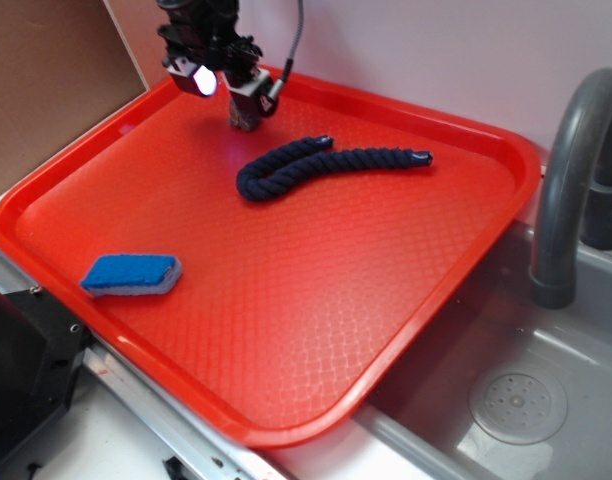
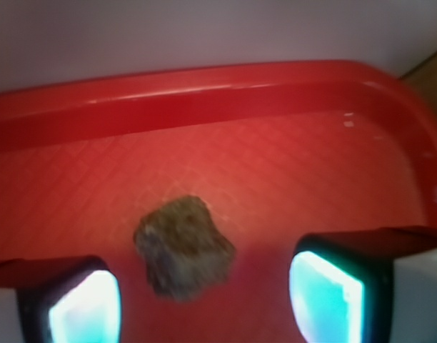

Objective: Grab the rock.

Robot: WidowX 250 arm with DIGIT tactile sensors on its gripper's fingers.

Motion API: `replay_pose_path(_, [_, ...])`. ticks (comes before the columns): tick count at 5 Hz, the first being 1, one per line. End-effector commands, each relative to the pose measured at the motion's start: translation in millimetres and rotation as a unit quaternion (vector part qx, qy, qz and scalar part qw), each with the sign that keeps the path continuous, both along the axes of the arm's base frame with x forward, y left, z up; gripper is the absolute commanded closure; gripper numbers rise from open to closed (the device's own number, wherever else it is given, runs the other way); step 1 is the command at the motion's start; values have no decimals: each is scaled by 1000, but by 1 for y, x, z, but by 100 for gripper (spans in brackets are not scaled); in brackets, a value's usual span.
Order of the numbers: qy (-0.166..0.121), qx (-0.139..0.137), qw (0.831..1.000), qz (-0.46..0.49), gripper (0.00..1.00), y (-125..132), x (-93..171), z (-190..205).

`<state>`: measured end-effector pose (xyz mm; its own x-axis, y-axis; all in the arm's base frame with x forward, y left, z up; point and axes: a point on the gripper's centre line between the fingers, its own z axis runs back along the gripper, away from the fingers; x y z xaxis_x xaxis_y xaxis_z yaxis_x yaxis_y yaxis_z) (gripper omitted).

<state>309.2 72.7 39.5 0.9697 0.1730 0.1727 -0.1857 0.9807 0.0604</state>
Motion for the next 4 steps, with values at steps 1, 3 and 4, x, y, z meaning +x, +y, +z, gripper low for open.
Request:
replay_pose_path(1, [-13,-15,1000,-6,9,-7,11,-10])
replay_pose_path(3, [-37,-3,999,9,100,-7,7,5])
replay_pose_path(4, [-28,7,999,24,100,-11,-4,29])
